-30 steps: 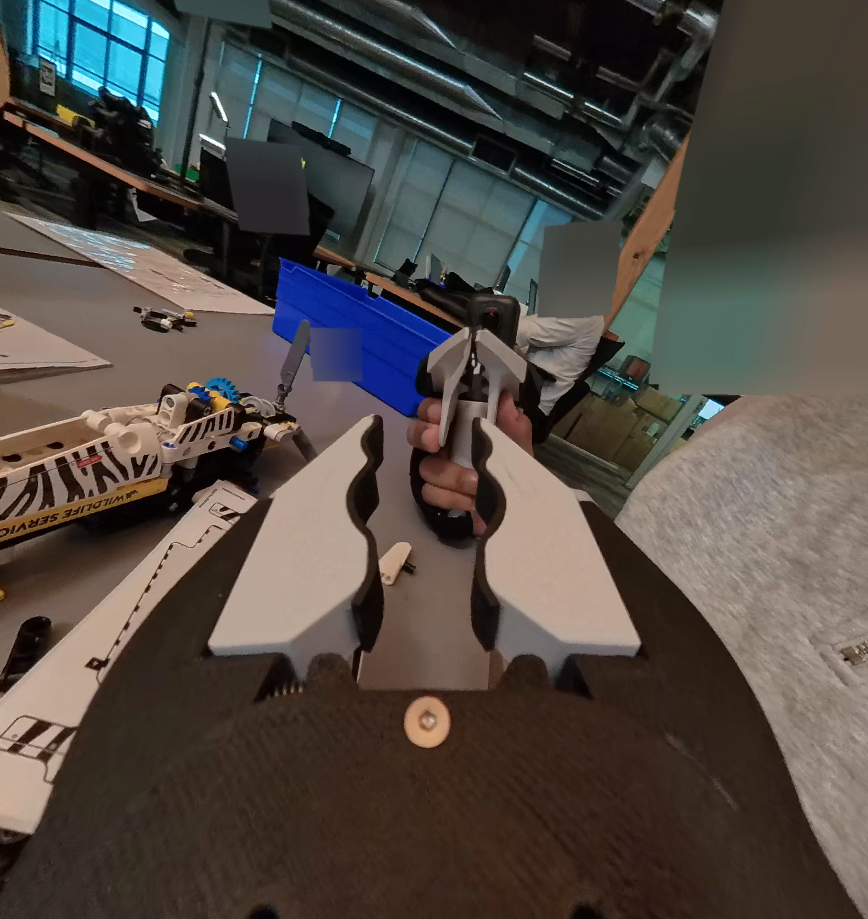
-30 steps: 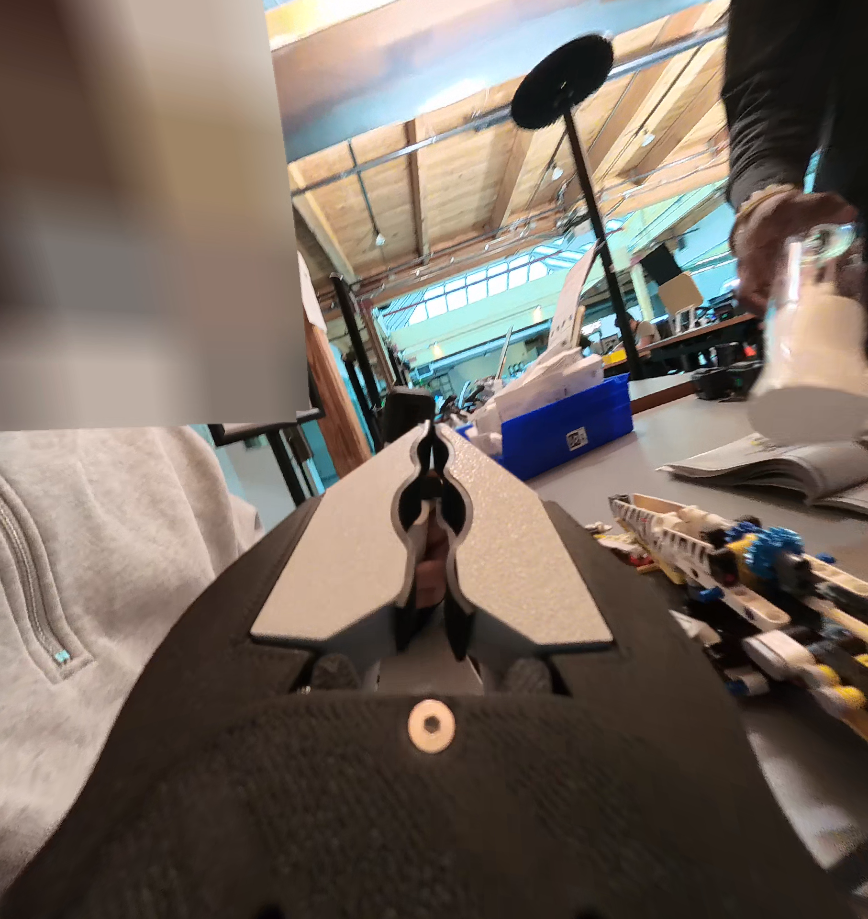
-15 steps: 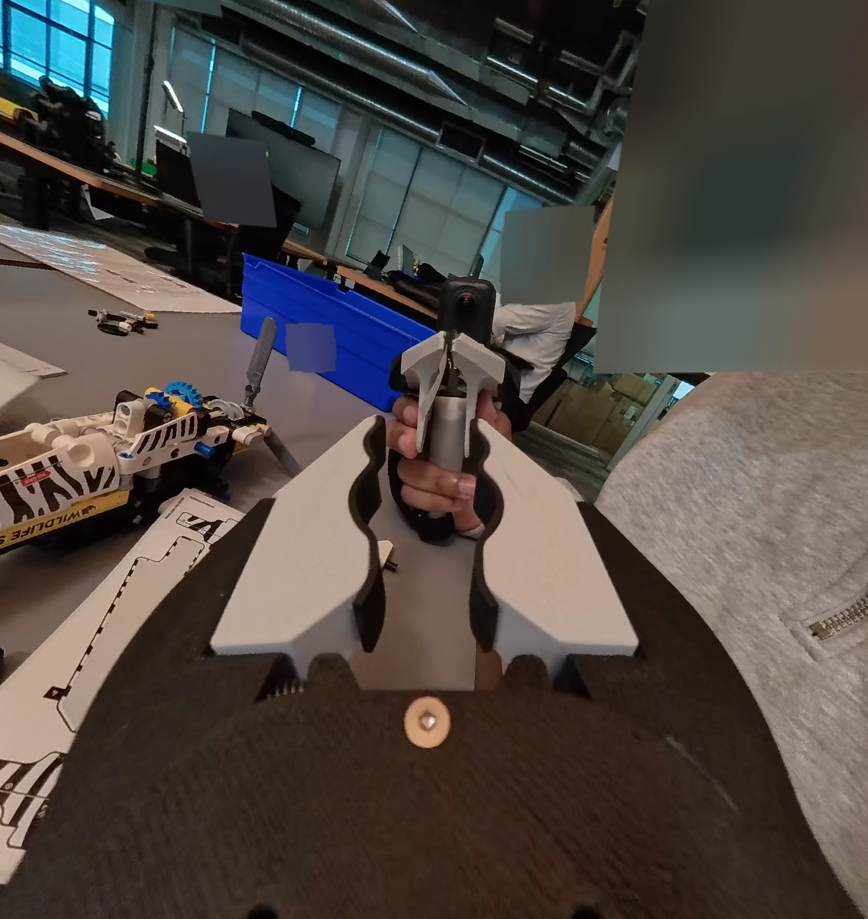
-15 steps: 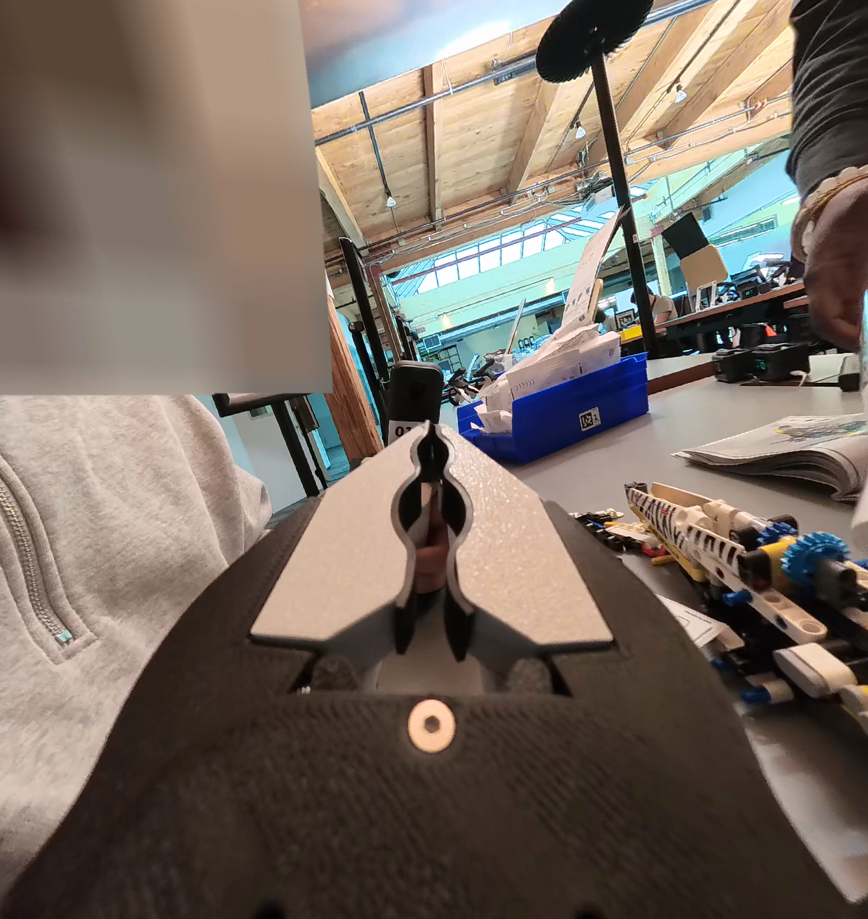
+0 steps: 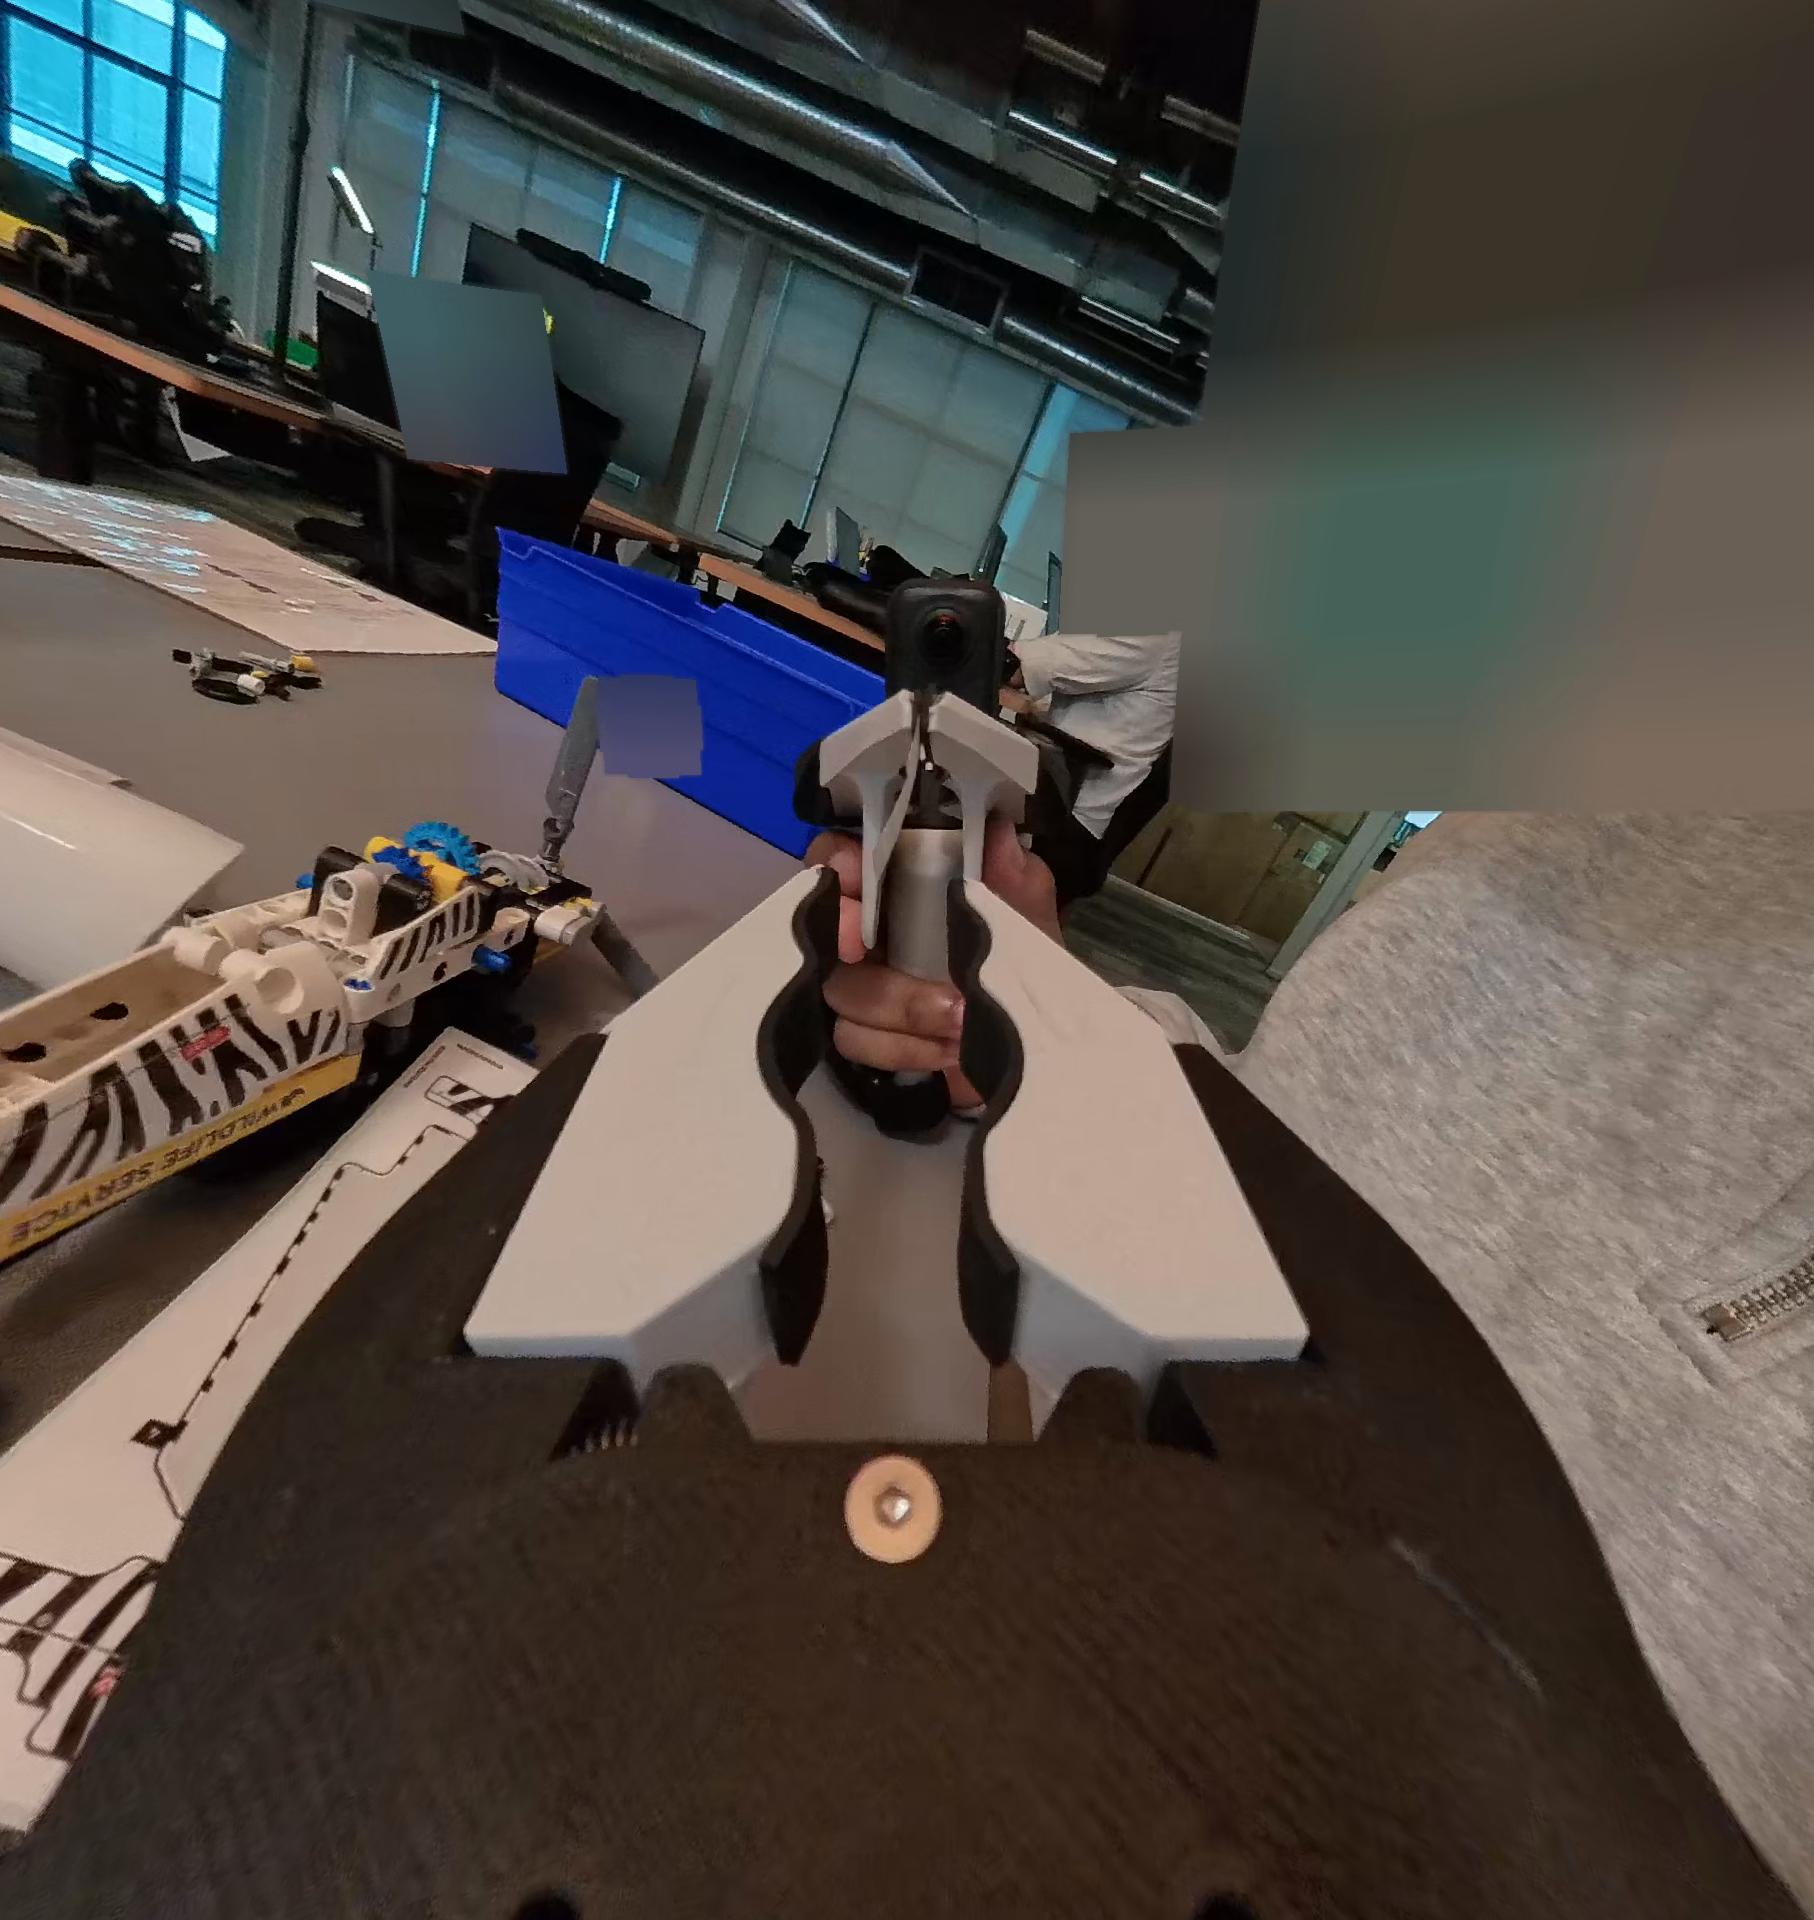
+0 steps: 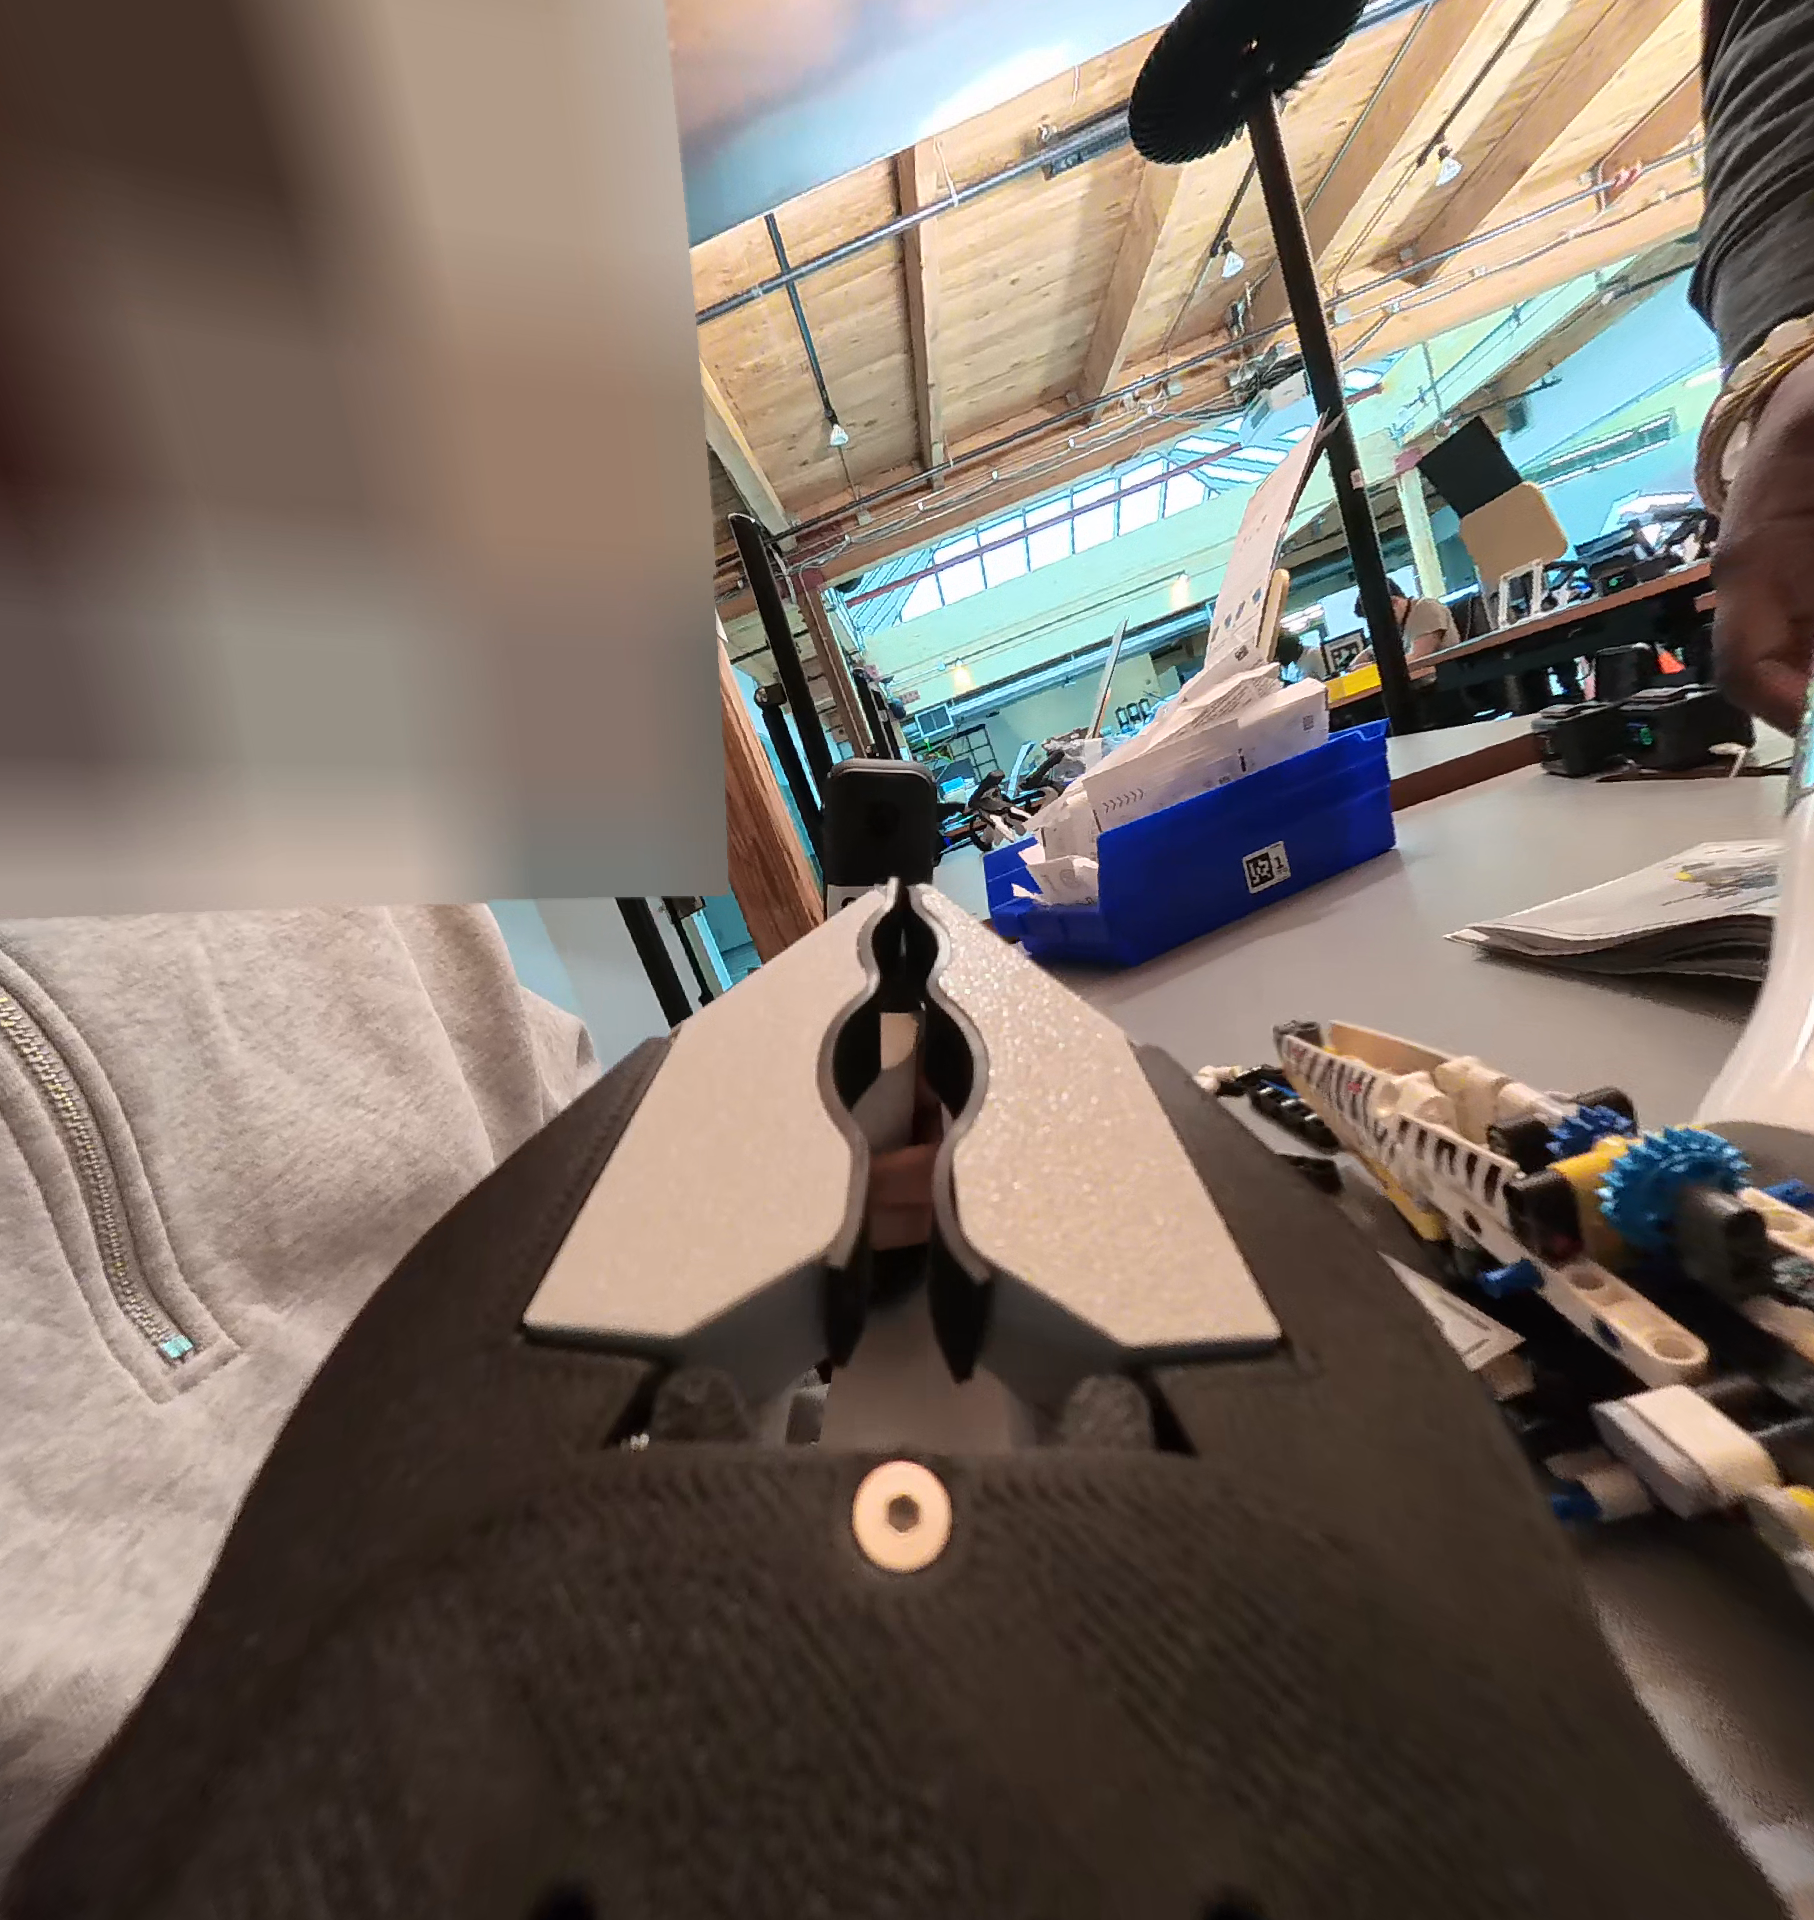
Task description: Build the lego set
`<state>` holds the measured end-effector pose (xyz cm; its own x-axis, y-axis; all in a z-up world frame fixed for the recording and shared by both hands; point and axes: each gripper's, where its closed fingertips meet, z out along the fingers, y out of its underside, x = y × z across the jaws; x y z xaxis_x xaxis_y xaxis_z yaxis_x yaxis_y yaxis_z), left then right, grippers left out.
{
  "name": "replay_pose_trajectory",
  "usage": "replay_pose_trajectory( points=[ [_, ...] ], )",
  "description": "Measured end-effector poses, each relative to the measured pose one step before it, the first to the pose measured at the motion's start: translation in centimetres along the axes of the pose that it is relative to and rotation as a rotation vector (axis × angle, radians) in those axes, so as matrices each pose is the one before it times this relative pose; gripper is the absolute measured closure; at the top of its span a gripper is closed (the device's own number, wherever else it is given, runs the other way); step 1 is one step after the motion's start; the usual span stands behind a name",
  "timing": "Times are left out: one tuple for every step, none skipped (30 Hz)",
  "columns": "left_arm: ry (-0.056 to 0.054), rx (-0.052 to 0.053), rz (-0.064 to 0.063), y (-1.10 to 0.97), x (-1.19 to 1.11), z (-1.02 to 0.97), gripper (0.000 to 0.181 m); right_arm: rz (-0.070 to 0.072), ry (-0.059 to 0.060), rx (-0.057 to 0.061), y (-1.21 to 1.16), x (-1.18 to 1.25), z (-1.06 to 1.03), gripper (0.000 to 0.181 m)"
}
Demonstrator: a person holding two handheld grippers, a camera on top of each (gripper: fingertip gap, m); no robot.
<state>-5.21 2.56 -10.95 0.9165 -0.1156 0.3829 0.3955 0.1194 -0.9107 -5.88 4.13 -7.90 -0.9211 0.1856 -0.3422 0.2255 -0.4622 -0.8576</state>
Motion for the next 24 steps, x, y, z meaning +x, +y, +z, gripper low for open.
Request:
replay_pose_trajectory(
  points=[
    [-0.0013, 0.0005, -0.0020, -0.010, -0.036, 0.000, 0.164, -0.0003, 0.0003, -0.0031, 0.032, -0.041, 0.043, 0.181],
    [-0.0015, 0.0005, -0.0010, -0.003, -0.027, -0.009, 0.164, 0.0003, -0.0001, -0.0035, 0.079, 0.002, 0.076, 0.181],
    [-0.0035, 0.0002, -0.0006, -0.003, -0.045, 0.002, 0.165, 0.0016, -0.0014, -0.0036, 0.087, -0.030, 0.059, 0.181],
    [-0.0048, 0.0002, -0.0005, -0.003, -0.064, 0.001, 0.166, 0.0022, -0.0019, -0.0035, 0.091, -0.045, 0.044, 0.181],
    [-0.0029, 0.0004, 0.0003, -0.001, -0.033, 0.003, 0.168, 0.0016, -0.0011, -0.0039, 0.079, -0.018, 0.064, 0.181],
    [-0.0010, 0.0003, 0.0012, -0.006, 0.001, -0.005, 0.170, 0.0009, -0.0004, -0.0040, 0.041, -0.026, 0.034, 0.181],
    [-0.0013, -0.0001, 0.0011, 0.002, -0.005, 0.011, 0.172, 0.0005, 0.0004, -0.0035, 0.066, 0.028, 0.040, 0.181],
    [-0.0014, -0.0007, 0.0004, 0.006, -0.010, 0.007, 0.174, 0.0007, -0.0005, -0.0029, 0.103, 0.087, 0.059, 0.181],
    [-0.0014, -0.0008, 0.0001, 0.012, -0.022, 0.004, 0.178, 0.0014, -0.0008, -0.0016, 0.057, 0.026, 0.004, 0.181],
    [-0.0015, -0.0001, 0.0006, -0.004, -0.013, 0.001, 0.181, 0.0021, -0.0005, -0.0009, 0.043, 0.044, 0.048, 0.181],
    [-0.0027, 0.0003, 0.0005, 0.004, -0.023, 0.003, 0.181, 0.0031, -0.0008, -0.0007, 0.057, 0.057, 0.057, 0.181],
    [-0.0030, 0.0005, -0.0004, -0.011, -0.048, 0.003, 0.181, 0.0033, -0.0011, -0.0004, 0.039, 0.050, 0.054, 0.181],
    [-0.0002, 0.0010, -0.0009, -0.020, -0.004, -0.013, 0.181, 0.0026, -0.0002, 0.0002, 0.000, 0.024, -0.003, 0.181],
    [0.0012, 0.0016, -0.0012, -0.015, 0.001, -0.012, 0.181, 0.0016, 0.0003, 0.0015, -0.025, 0.002, -0.020, 0.181],
    [0.0025, 0.0021, -0.0008, -0.032, 0.020, -0.017, 0.181, 0.0017, 0.0014, 0.0016, -0.012, 0.026, -0.002, 0.181],
    [0.0010, 0.0013, -0.0003, -0.022, 0.019, -0.021, 0.181, 0.0015, 0.0008, 0.0006, -0.041, 0.062, -0.013, 0.181],
    [-0.0001, 0.0011, 0.0009, -0.015, 0.003, -0.011, 0.181, 0.0011, -0.0002, 0.0002, -0.015, -0.036, 0.003, 0.181],
    [-0.0009, 0.0012, 0.0019, -0.016, 0.008, -0.009, 0.181, 0.0006, -0.0006, 0.0005, -0.002, -0.014, 0.012, 0.181],
    [-0.0008, 0.0010, 0.0028, -0.009, 0.011, 0.000, 0.181, 0.0011, -0.0009, 0.0009, -0.004, -0.016, 0.003, 0.181],
    [-0.0013, 0.0016, 0.0036, -0.029, 0.004, -0.014, 0.181, 0.0023, -0.0004, 0.0017, 0.000, -0.018, -0.011, 0.181],
    [-0.0024, 0.0029, 0.0045, -0.039, 0.001, -0.005, 0.181, 0.0036, 0.0020, 0.0011, 0.024, 0.031, -0.007, 0.181],
    [-0.0022, 0.0029, 0.0043, -0.040, 0.005, -0.004, 0.181, 0.0037, 0.0032, 0.0009, -0.016, 0.035, -0.012, 0.178],
    [-0.0024, 0.0021, 0.0040, -0.018, -0.002, -0.002, 0.181, 0.0029, 0.0019, 0.0013, -0.050, -0.010, -0.001, 0.175],
    [-0.0024, 0.0016, 0.0039, -0.025, -0.006, -0.004, 0.181, 0.0019, 0.0019, 0.0006, -0.025, 0.028, -0.019, 0.172]
  ],
)
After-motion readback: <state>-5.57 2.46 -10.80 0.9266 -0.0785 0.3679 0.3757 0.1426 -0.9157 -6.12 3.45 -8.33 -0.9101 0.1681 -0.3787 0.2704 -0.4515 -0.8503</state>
